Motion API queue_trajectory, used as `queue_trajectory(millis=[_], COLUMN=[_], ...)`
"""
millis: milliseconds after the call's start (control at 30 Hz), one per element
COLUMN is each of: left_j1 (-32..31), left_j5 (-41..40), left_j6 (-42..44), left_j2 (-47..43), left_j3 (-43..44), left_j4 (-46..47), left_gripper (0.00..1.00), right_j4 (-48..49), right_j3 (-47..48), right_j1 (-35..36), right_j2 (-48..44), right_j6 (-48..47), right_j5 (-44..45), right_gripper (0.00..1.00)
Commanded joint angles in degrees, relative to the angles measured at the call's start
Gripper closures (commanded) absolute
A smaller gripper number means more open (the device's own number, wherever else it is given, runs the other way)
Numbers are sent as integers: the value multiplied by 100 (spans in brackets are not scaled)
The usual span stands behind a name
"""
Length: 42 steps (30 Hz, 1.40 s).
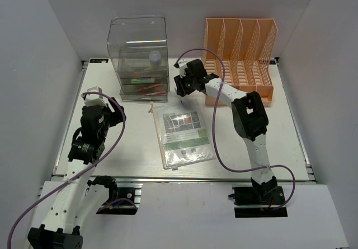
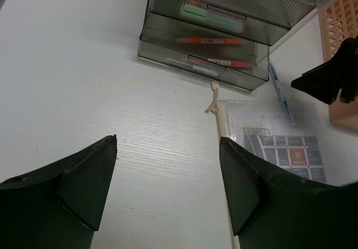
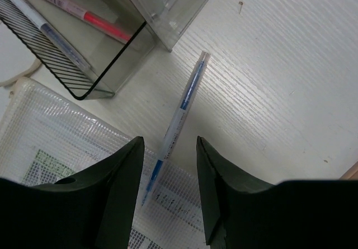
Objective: Organize the desk
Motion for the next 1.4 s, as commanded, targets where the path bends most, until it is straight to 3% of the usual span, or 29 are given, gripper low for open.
queue_trajectory(millis=[0,633,733,833,933,1100,1200,1300,1367], left_j1=[37,37,37,37,37,37,37,37,37], left_j5=[-58,-49,-58,-50,-58,-58,-15,-14,3], left_j6=[6,6,15,6,6,6,6,6,6], left_j2=[31,22,22,5,-13,-39,-48,-39,-48], left_j3=[-47,-56,-47,-56,-56,-47,-65,-56,-56], left_j4=[46,55,37,54,37,46,55,55,55], left_gripper=[16,17,16,16,17,16,16,16,16], right_j4=[255,642,607,546,537,660,608,-303,-990], right_j3=[137,-276,-355,-495,-732,-1373,-1576,-1490,-1103], right_j1=[27,211,194,202,168,36,62,123,167], right_j2=[161,521,530,460,267,-609,-1286,-1640,-1614], right_j6=[69,148,192,192,244,175,-876,-2563,-3786], right_j5=[127,698,804,883,962,787,86,-1256,-1445], right_gripper=[51,55,63,77,100,100,100,100,100])
